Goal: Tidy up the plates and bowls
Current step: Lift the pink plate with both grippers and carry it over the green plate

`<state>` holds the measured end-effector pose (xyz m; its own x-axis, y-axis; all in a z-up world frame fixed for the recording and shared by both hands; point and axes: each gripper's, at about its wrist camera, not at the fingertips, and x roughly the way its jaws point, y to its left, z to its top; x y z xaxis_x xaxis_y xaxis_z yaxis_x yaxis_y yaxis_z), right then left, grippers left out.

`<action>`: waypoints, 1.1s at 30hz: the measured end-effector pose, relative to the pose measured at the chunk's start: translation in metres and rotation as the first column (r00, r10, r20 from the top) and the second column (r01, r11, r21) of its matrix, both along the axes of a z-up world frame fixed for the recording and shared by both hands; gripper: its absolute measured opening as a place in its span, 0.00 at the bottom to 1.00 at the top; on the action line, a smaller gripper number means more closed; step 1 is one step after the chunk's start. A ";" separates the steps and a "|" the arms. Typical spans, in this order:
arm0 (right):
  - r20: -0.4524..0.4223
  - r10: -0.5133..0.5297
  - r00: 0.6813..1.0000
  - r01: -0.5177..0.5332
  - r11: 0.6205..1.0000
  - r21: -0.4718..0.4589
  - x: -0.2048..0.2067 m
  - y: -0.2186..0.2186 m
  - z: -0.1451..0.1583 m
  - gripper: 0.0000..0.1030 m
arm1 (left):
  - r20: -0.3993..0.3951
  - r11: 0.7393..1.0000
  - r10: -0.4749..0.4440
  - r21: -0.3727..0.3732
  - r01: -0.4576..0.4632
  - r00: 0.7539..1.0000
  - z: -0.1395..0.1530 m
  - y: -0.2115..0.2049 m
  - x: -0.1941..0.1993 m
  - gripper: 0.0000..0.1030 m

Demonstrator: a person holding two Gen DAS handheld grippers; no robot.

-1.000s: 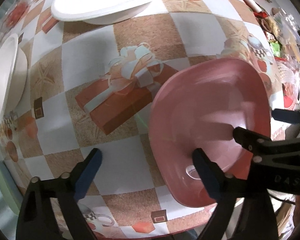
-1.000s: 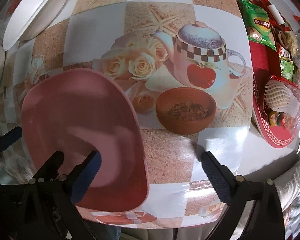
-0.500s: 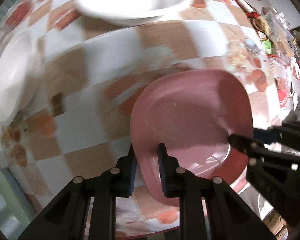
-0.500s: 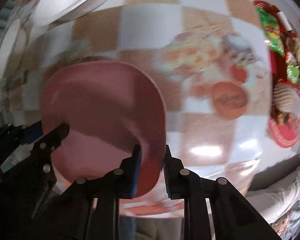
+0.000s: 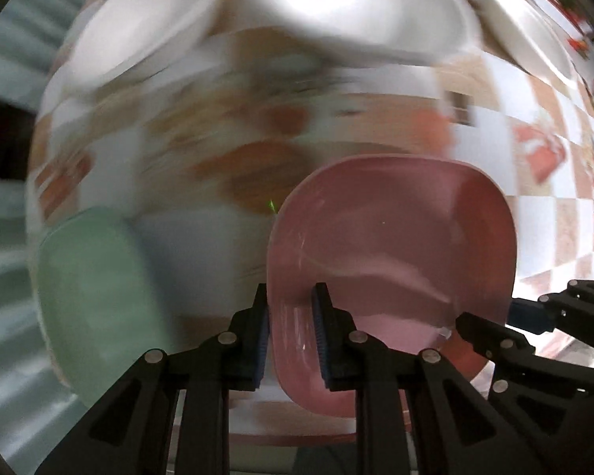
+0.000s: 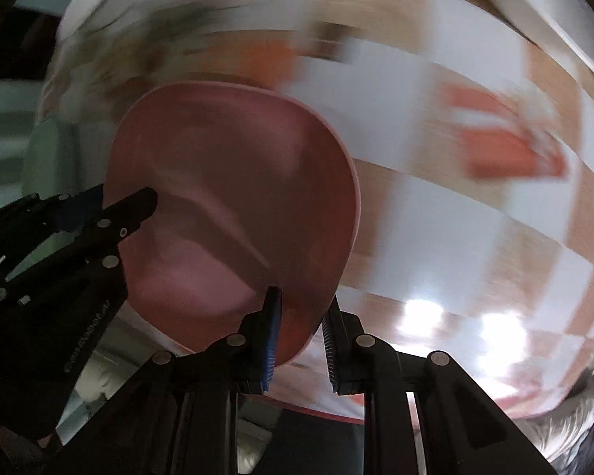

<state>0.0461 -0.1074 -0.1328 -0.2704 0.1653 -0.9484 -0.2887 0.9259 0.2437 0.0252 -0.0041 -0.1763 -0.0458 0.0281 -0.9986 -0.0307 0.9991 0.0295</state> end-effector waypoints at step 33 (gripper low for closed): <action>0.055 0.027 0.998 -0.025 0.999 -0.033 0.016 0.088 0.062 0.22 | 0.155 0.999 0.025 -0.039 -0.020 0.988 0.089 0.090 -0.033 0.22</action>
